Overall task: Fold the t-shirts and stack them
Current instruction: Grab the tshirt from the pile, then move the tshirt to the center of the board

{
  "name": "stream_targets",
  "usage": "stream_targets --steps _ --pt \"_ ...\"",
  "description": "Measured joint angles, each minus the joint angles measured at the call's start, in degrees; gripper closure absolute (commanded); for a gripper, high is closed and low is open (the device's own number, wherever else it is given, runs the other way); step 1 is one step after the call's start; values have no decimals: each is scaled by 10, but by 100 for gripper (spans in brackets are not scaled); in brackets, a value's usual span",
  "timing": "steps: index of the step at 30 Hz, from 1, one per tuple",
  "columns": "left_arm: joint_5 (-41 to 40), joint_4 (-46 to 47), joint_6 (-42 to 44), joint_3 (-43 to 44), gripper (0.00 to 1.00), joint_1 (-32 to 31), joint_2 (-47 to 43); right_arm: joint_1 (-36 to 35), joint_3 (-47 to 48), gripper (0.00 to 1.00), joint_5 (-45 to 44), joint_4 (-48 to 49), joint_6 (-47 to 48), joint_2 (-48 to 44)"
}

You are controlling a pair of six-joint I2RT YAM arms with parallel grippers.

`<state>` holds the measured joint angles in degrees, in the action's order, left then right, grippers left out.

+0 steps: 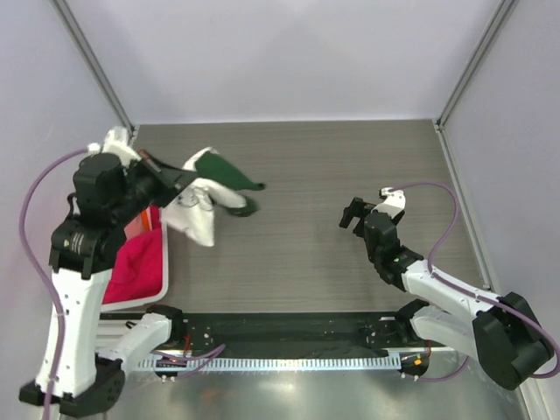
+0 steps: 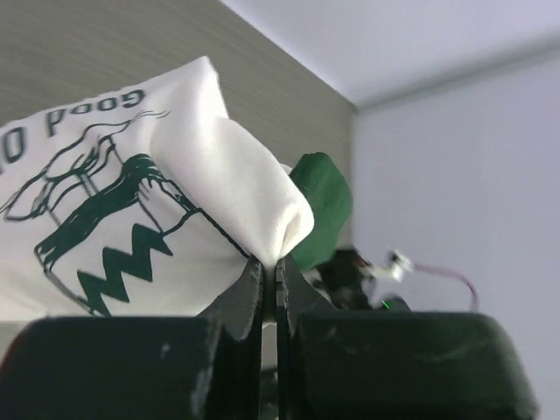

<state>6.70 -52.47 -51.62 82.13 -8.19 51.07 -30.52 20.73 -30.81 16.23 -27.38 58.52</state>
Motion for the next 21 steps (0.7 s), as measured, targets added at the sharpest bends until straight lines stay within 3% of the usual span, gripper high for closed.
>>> stream_targets --steps 7,12,14,19,20,21 --pt "-5 50 -7 153 100 -268 153 0 12 0 -69 -47 -26 24" --pt "-9 85 -3 225 98 -346 270 5 13 0 -121 -86 -54 4" --pt "-25 99 2 207 86 -347 288 14 7 0 -135 -95 -67 -30" --pt "-106 182 49 50 23 -343 278 31 -18 0 -158 -103 -82 -127" --pt "-116 195 61 19 3 -340 277 31 -24 0 -155 -100 -80 -133" --pt "-128 210 75 -23 0 -336 276 31 -27 2 -146 -94 -76 -134"
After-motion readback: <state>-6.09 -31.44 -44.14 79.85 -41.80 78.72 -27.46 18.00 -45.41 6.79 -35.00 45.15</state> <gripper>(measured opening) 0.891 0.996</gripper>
